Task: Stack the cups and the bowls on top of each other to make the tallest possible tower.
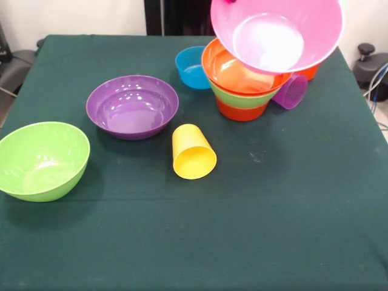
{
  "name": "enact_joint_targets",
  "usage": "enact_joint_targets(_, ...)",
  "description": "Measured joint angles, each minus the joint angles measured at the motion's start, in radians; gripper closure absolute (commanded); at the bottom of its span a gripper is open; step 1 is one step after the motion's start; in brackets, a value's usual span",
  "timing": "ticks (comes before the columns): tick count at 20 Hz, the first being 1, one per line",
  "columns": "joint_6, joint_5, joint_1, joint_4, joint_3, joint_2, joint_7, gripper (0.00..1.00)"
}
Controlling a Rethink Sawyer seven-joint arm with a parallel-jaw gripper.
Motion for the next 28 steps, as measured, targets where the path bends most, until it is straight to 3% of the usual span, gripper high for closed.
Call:
enact_joint_targets(14, 0.0, -0.11, -0.098, 0.054, 0.038, -0.005, 0.0, 1.0)
enact_joint_targets(28, -0.013, -0.166, -0.102, 0.054, 0.054, -0.001, 0.0, 1.0)
